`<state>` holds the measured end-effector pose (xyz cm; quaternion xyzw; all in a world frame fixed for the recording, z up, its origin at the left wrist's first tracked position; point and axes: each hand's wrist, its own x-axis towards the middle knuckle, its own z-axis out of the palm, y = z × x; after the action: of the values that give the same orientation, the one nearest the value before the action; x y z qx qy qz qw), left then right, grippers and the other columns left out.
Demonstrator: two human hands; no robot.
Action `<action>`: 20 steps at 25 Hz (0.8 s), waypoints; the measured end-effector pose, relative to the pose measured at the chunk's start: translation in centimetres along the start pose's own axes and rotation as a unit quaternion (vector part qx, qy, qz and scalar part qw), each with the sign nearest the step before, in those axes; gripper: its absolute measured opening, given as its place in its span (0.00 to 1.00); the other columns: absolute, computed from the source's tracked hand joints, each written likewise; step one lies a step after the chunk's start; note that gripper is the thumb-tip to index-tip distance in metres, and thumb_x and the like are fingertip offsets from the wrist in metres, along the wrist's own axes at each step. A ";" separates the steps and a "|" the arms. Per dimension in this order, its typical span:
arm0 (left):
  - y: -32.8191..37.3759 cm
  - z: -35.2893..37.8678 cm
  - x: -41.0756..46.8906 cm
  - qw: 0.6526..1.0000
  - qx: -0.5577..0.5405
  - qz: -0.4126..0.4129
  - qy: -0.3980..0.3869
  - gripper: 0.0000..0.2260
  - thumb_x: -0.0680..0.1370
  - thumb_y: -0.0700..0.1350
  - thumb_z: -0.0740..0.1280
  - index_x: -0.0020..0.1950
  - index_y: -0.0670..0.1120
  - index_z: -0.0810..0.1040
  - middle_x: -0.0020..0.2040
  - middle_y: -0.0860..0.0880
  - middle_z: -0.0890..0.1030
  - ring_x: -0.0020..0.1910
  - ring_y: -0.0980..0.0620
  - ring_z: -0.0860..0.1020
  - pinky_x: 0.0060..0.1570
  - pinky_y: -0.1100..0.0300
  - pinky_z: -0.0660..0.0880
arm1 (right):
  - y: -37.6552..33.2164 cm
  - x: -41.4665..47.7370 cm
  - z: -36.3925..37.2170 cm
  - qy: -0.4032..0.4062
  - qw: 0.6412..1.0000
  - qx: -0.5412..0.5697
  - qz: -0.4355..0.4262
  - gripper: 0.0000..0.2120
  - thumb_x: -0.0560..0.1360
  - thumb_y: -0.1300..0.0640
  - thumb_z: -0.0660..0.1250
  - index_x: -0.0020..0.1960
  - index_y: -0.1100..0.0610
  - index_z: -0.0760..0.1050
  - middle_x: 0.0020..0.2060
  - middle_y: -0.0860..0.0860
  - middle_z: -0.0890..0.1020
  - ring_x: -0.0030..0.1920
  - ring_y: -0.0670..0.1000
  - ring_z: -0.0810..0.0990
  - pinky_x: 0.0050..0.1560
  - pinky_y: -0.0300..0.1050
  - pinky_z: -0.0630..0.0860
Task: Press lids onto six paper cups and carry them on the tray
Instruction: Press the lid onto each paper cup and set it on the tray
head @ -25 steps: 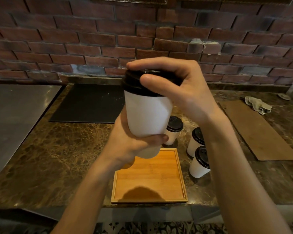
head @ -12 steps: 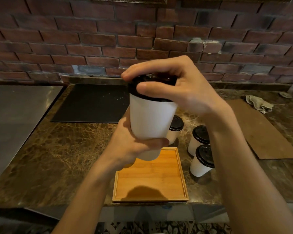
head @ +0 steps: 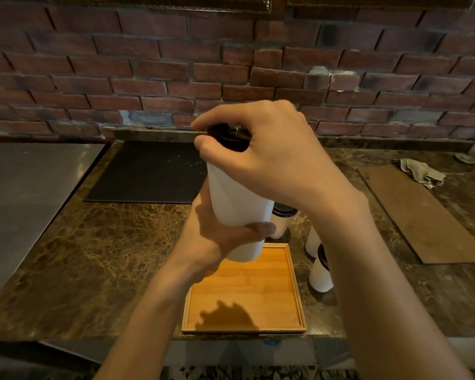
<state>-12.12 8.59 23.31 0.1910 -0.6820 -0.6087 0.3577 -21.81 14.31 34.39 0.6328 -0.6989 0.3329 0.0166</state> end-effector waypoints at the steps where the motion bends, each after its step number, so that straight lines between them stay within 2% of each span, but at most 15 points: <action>1: 0.1 0.0 0.0 1.000 -0.002 0.005 -0.007 0.35 0.54 0.50 0.79 0.57 0.59 0.69 0.46 0.66 0.79 0.46 0.65 0.79 0.35 0.70 0.76 | 0.1 -0.1 0.0 0.010 1.000 0.012 -0.006 0.17 0.76 0.41 0.65 0.62 0.44 0.78 0.55 0.40 0.82 0.57 0.43 0.79 0.55 0.49 0.79; 4: 0.3 -0.3 0.0 1.000 -0.006 0.000 -0.017 0.33 0.56 0.44 0.80 0.56 0.58 0.69 0.45 0.67 0.80 0.45 0.66 0.79 0.36 0.72 0.76 | 0.7 -0.9 -0.2 0.055 0.995 0.083 -0.015 0.29 0.74 0.36 0.66 0.71 0.47 0.70 0.65 0.42 0.77 0.65 0.40 0.74 0.63 0.42 0.75; 6: 0.3 -0.5 0.0 1.000 -0.015 -0.009 -0.018 0.34 0.56 0.46 0.80 0.58 0.58 0.70 0.45 0.65 0.80 0.46 0.64 0.80 0.38 0.72 0.76 | 1.7 -1.9 -0.3 0.087 0.984 0.154 0.017 0.36 0.71 0.32 0.64 0.75 0.46 0.63 0.70 0.41 0.72 0.67 0.38 0.71 0.63 0.37 0.73; 9: 0.2 -0.5 -0.1 1.000 -0.012 -0.019 -0.013 0.34 0.56 0.47 0.80 0.58 0.59 0.70 0.46 0.66 0.79 0.47 0.65 0.79 0.38 0.72 0.75 | 3.7 -3.9 0.1 0.109 0.950 0.272 0.108 0.43 0.67 0.27 0.62 0.76 0.44 0.59 0.68 0.39 0.72 0.65 0.37 0.73 0.63 0.43 0.76; 12: 0.0 -0.5 0.0 0.999 -0.023 -0.026 -0.024 0.33 0.58 0.48 0.79 0.59 0.57 0.71 0.47 0.62 0.80 0.48 0.61 0.80 0.39 0.69 0.77 | 5.4 -5.3 1.3 0.038 0.921 0.336 0.194 0.50 0.61 0.21 0.60 0.76 0.46 0.60 0.68 0.42 0.73 0.63 0.42 0.77 0.60 0.49 0.78; 15: -0.2 -0.5 0.0 0.999 -0.018 -0.031 -0.028 0.36 0.57 0.52 0.78 0.63 0.56 0.69 0.50 0.59 0.79 0.51 0.58 0.79 0.41 0.66 0.77 | 5.9 -6.1 2.4 -0.006 0.914 0.342 0.218 0.48 0.62 0.24 0.59 0.76 0.45 0.60 0.67 0.41 0.74 0.60 0.41 0.78 0.54 0.44 0.81; 17: -0.4 -0.2 0.0 0.999 -0.009 -0.033 -0.024 0.39 0.55 0.53 0.78 0.64 0.57 0.68 0.52 0.57 0.79 0.52 0.59 0.79 0.43 0.66 0.77 | 5.7 -6.4 3.0 -0.023 0.911 0.350 0.218 0.45 0.62 0.25 0.62 0.75 0.43 0.62 0.62 0.38 0.77 0.56 0.38 0.80 0.50 0.41 0.81; 20: -0.7 0.3 0.0 0.999 0.018 -0.025 -0.022 0.37 0.57 0.51 0.79 0.62 0.61 0.66 0.54 0.58 0.78 0.53 0.63 0.78 0.43 0.70 0.76 | 5.0 -6.3 4.0 -0.018 0.909 0.354 0.219 0.42 0.59 0.28 0.69 0.70 0.42 0.65 0.57 0.39 0.79 0.54 0.39 0.80 0.48 0.38 0.81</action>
<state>-12.47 8.63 22.61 0.2010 -0.6957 -0.6087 0.3242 -23.48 17.72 26.25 0.4346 -0.6564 0.5420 -0.2941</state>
